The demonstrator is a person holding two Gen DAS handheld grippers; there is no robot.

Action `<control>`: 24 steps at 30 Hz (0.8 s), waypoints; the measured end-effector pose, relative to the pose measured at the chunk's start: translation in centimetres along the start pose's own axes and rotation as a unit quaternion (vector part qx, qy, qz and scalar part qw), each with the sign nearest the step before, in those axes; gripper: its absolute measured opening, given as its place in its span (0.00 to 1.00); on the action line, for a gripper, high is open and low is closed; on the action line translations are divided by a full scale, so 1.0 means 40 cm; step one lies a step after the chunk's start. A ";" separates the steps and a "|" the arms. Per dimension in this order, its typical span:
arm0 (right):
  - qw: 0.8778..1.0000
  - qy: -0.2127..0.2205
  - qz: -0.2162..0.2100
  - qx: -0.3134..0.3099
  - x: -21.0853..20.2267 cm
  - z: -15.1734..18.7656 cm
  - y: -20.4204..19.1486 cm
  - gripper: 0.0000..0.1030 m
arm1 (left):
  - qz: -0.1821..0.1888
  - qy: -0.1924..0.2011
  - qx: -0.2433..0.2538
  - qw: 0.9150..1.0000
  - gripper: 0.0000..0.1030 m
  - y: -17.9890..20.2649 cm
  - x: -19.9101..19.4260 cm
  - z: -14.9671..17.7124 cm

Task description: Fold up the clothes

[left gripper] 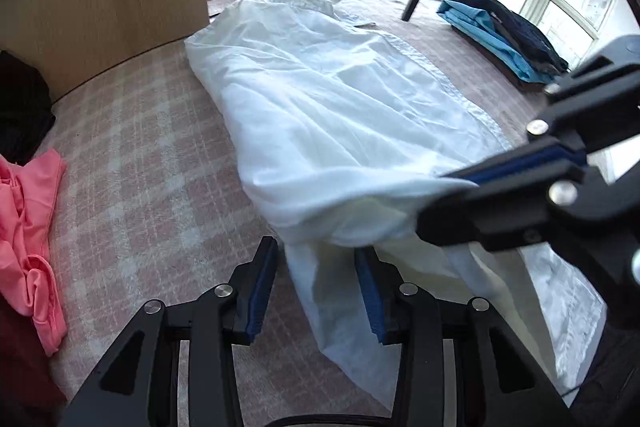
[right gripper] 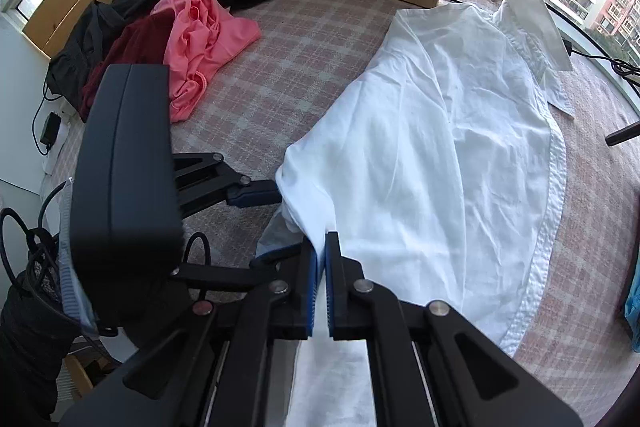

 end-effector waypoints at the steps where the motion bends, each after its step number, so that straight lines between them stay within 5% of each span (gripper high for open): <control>1: 1.000 -0.001 0.000 -0.001 0.000 0.001 0.000 0.04 | -0.003 0.006 -0.012 1.000 0.37 -0.014 -0.004 -0.001; 8: 1.000 -0.007 -0.011 0.011 0.005 0.003 0.009 0.04 | 0.005 0.040 -0.097 0.994 0.39 -0.105 -0.034 0.005; 12: 1.000 -0.012 -0.022 0.009 0.005 0.001 -0.004 0.04 | -0.023 0.043 -0.077 0.996 0.40 -0.090 -0.032 0.015; 17: 0.990 -0.065 -0.123 -0.019 0.052 0.021 -0.079 0.09 | 0.010 0.028 -0.089 0.996 0.41 -0.132 -0.054 0.025; 20: 0.984 -0.076 -0.153 -0.051 0.032 0.053 -0.106 0.09 | -0.041 0.007 -0.051 0.998 0.39 -0.150 -0.100 0.056; 24: 0.990 -0.007 -0.141 -0.032 -0.042 0.048 -0.016 0.09 | -0.028 0.033 -0.073 0.996 0.39 -0.164 -0.190 0.052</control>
Point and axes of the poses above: each gripper's, at about its wrist camera, not at the fingertips, and x roughly the way its jaws point, y to its right, z to its underside, the point moved 4 cm from there along x, roughly the way its jaws point, and after that the axes turned 10 degrees about z, right-handed, at the moved point
